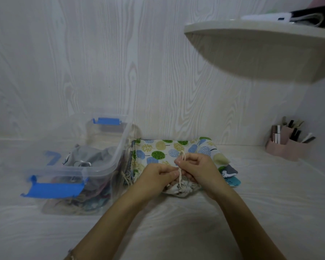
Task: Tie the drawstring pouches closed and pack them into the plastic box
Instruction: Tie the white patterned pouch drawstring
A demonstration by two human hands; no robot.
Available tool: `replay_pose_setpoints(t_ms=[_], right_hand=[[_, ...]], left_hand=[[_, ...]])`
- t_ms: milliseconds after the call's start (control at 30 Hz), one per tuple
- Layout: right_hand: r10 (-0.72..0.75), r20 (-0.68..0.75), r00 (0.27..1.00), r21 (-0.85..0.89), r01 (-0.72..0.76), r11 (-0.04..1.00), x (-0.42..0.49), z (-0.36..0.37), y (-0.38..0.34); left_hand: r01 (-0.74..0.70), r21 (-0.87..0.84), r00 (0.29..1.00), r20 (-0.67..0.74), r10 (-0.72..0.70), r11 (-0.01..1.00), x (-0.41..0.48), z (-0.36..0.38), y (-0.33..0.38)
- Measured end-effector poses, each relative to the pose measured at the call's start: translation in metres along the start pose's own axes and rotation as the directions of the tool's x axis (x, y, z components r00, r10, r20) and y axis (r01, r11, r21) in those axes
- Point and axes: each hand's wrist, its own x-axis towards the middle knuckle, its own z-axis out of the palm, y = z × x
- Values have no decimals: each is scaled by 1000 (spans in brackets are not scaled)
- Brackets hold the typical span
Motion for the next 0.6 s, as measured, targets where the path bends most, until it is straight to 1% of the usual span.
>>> replay_pose_setpoints(t_ms=[67, 167, 200, 267, 300, 333, 400, 433, 467, 533, 600], right_hand=[[-18, -15, 1000, -22, 17, 1000, -1, 3, 0], [6, -39, 999, -44, -8, 999, 0, 2, -2], [12, -26, 1000, -26, -13, 1000, -1, 1, -3], [-7, 33, 999, 0, 7, 1000, -3, -2, -8], [-41, 56, 998, -26, 43, 999, -4, -2, -9], [-85, 65, 994, -88, 90, 992, -4, -2, -9], [-182, 45, 982, -273, 188, 944, -4, 0, -7], [-212, 38, 977, -340, 212, 916, -3, 1, -5], [-223, 34, 974, -365, 220, 905, -2, 1, -3], [-189, 53, 980, -307, 196, 931, -1, 1, -2], [-128, 134, 983, -179, 152, 972, -3, 1, -3]], left_hand=[[3, -22, 1000, 21, -2, 1000, -1, 1, 1], [35, -8, 999, 10, -35, 999, -3, 0, 1], [40, 0, 999, 2, -40, 999, -3, 0, 2], [43, -39, 998, -39, -44, 998, -1, 0, 3], [36, -64, 997, -68, -40, 997, 1, 0, 4], [18, -72, 995, -93, -25, 997, 2, 0, 5], [-54, -20, 992, -118, 52, 998, 4, 0, 6], [-102, 31, 987, -120, 105, 994, 3, 0, 5], [-144, 90, 980, -123, 155, 985, 3, 2, 4], [-209, 211, 959, -146, 242, 955, 2, 3, 2], [-268, 284, 934, -158, 321, 921, 0, 5, 2]])
